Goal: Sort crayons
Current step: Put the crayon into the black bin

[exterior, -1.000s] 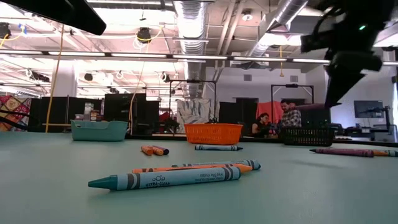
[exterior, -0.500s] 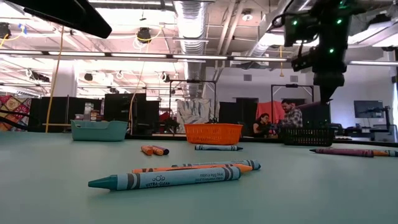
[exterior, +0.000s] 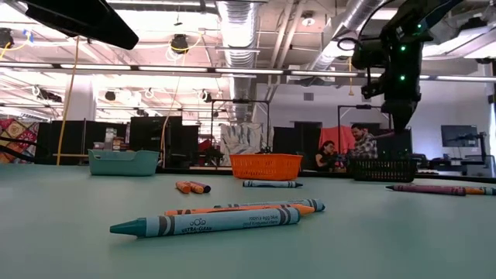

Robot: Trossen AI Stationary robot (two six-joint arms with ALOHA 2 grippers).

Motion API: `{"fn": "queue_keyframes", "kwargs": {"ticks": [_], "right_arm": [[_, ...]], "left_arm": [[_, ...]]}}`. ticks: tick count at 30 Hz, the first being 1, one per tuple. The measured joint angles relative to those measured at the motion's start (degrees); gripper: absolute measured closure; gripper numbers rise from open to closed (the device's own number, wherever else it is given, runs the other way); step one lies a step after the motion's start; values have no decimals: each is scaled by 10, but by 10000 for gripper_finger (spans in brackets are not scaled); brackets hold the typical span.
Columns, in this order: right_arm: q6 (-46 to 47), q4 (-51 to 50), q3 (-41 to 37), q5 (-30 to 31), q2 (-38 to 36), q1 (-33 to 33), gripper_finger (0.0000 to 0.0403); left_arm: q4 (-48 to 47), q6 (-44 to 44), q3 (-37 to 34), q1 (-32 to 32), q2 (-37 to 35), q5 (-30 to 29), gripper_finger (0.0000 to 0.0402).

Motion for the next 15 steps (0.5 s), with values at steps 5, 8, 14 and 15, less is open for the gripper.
{"fn": "queue_keyframes", "kwargs": {"ticks": [5,8,14,15], "right_arm": [[-14,18,0,-41,4,-43,398],[-15,19,0,-43,16,-58,396],[-14,36,0,-46,36,-64,349],[-14,39,0,-45,38,-64,339]], "left_arm": [[0,-7,0,0,0,-3,214],[0,-9,0,0,0,-4,214],[0,-9,0,0,0,-4,214],[0,-9,0,0,0,-4,214]]}}
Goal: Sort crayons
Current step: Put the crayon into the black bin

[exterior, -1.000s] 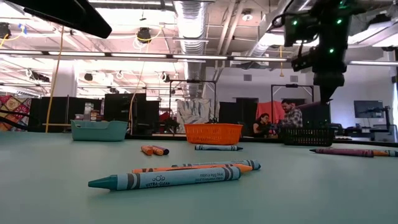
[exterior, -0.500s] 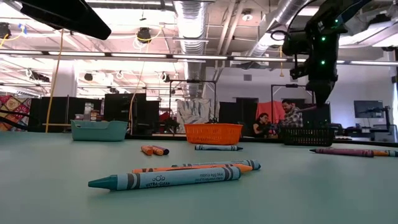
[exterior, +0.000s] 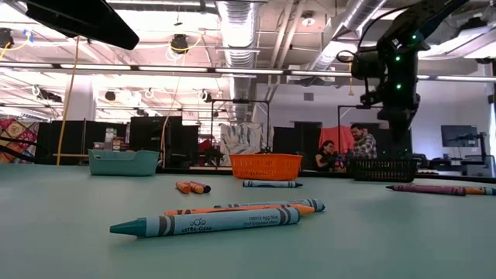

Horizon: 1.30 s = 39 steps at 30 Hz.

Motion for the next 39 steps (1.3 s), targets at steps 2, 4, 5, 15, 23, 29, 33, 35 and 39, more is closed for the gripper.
{"fn": "queue_keyframes", "kwargs": {"ticks": [2,4,5,15,23,29,33,35,39], "right_arm": [[3,3,0,0,0,1,318],[4,4,0,0,0,1,300],[6,4,0,1,0,1,292],[48,-19,0,-91,-1,40,270],[124,-80,0,-202,-1,191,284],[222,-89,0,-214,-1,355,284],[312,-62,0,-205,-1,460,284],[350,-44,0,-192,-1,504,284],[415,-24,0,-151,-1,577,284]], "left_arm": [[0,0,0,0,0,0,214],[0,0,0,0,0,0,214],[0,0,0,0,0,0,214],[0,6,0,0,0,0,214],[-3,7,0,0,0,0,214],[-4,9,0,0,0,1,214],[-4,12,0,0,0,4,214],[-4,15,0,0,0,4,214],[-4,20,0,0,0,5,214]]}}
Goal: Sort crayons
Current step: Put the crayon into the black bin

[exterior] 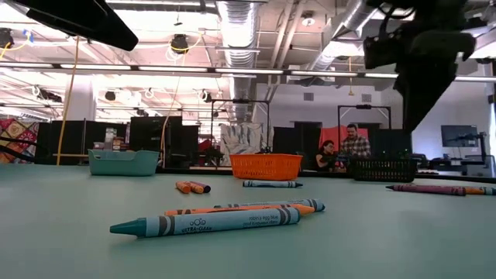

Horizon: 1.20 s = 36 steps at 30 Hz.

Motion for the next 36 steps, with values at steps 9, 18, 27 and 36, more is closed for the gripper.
{"fn": "queue_keyframes", "kwargs": {"ticks": [9,18,27,36], "right_arm": [[104,46,-40,40,17,87,285],[168,77,-87,40,25,108,285],[177,153,-130,38,27,101,285],[177,180,-159,38,27,86,285]], "left_arm": [[0,10,0,0,0,1,214],[0,32,0,1,0,0,214],[0,32,0,9,0,1,214],[-1,32,0,9,0,1,214]]}}
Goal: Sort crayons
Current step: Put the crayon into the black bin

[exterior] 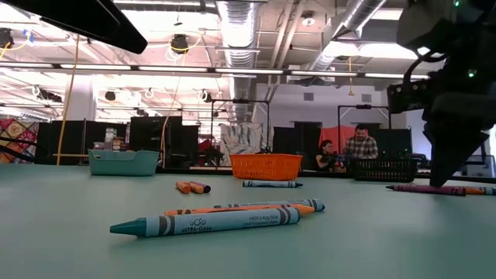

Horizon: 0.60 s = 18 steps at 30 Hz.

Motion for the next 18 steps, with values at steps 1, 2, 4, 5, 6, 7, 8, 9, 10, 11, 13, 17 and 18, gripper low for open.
{"fn": "queue_keyframes", "kwargs": {"ticks": [1,2,4,5,6,7,8,9,10,11,13,17,18], "right_arm": [[0,3,-4,0,0,-1,285],[0,4,-7,0,0,-4,285],[0,9,-12,0,0,-4,285],[0,10,-12,0,0,-4,285],[0,10,-12,0,0,-4,287],[0,11,-12,-1,0,-4,290],[0,12,-12,-1,0,-4,295],[0,12,-12,-2,0,-4,303],[-1,12,-12,-2,0,-4,311],[-1,12,-12,-2,0,-3,320],[-1,12,-12,-2,0,-1,340],[-1,12,-12,-3,0,3,372],[-1,12,-12,-4,0,3,378]], "left_arm": [[0,0,0,0,0,0,214],[0,0,0,0,0,0,214],[0,0,0,0,0,0,214],[0,0,0,0,0,0,214],[0,0,0,0,0,0,214],[0,0,0,0,0,0,214],[0,0,0,0,0,0,214],[0,0,0,0,0,0,214],[0,0,0,0,0,0,214],[0,0,0,0,0,0,214],[0,0,0,0,0,0,214],[0,0,0,0,0,0,214],[0,0,0,0,0,0,214]]}}
